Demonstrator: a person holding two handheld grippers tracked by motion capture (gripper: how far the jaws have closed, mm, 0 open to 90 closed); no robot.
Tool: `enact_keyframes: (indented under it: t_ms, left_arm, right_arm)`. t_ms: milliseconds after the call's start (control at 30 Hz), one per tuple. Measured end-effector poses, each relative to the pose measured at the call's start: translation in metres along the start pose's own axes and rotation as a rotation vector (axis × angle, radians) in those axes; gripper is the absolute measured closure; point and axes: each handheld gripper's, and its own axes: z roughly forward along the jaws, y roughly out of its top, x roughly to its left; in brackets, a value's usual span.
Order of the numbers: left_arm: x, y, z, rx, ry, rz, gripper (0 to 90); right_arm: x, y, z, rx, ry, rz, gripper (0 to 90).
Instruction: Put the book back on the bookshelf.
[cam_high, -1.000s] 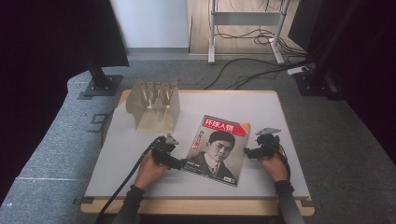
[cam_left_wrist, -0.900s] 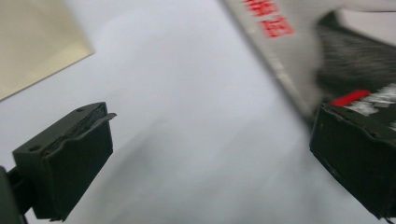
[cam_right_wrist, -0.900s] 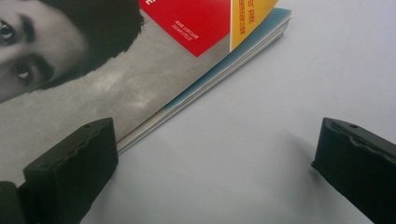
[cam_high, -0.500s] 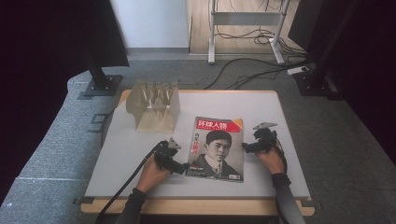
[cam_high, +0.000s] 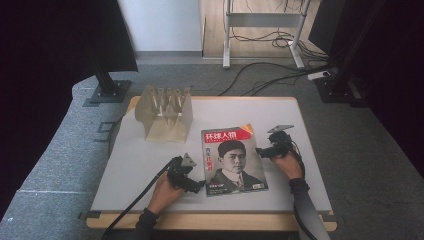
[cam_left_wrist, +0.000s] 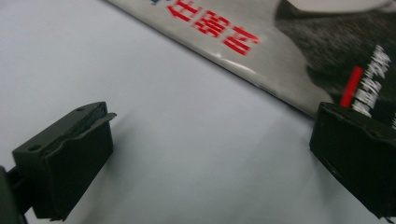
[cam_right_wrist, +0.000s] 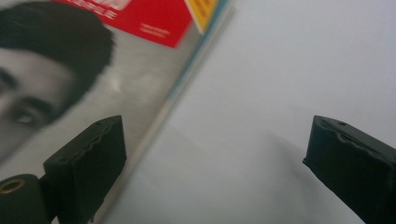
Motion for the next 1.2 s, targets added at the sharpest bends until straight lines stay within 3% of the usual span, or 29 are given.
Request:
enact_keyframes:
  t_ms: [33,67,100,200,300,333,567,967,1200]
  left_arm:
    - [0.0,0.001,0.001,-0.01,0.019,-0.004,0.0]
    - [0.001,0.002,0.003,-0.015,0.023,-0.01,0.0]
    - [0.001,0.004,0.004,-0.011,0.019,-0.012,0.0]
    - [0.002,0.006,0.007,-0.011,0.012,-0.012,0.0]
    - [0.002,0.008,0.008,-0.01,0.011,-0.012,0.0]
    - [0.001,0.008,0.009,-0.011,0.01,-0.012,0.0]
    - [0.0,0.008,0.009,-0.013,0.011,-0.013,0.0]
    - [0.001,0.009,0.01,-0.009,0.012,-0.015,0.0]
    - [0.001,0.009,0.01,-0.007,0.011,-0.015,0.0]
  right_arm:
    - [0.0,0.0,0.0,0.0,0.0,0.0,4.7]
    - [0.005,0.004,0.001,-0.01,0.043,-0.007,5.8]
    - [0.005,0.004,0.001,-0.01,0.043,-0.007,5.8]
    - [0.013,0.011,0.009,-0.017,0.119,0.014,9.4]
    - [0.015,0.014,0.015,-0.015,0.138,0.021,11.6]
    - [0.015,0.016,0.021,-0.021,0.164,0.048,12.9]
    - [0.015,0.024,0.034,-0.035,0.167,0.106,18.2]
    - [0.014,0.019,0.029,-0.056,0.155,0.216,26.1]
    - [0.014,0.012,0.02,-0.047,0.206,0.283,29.2]
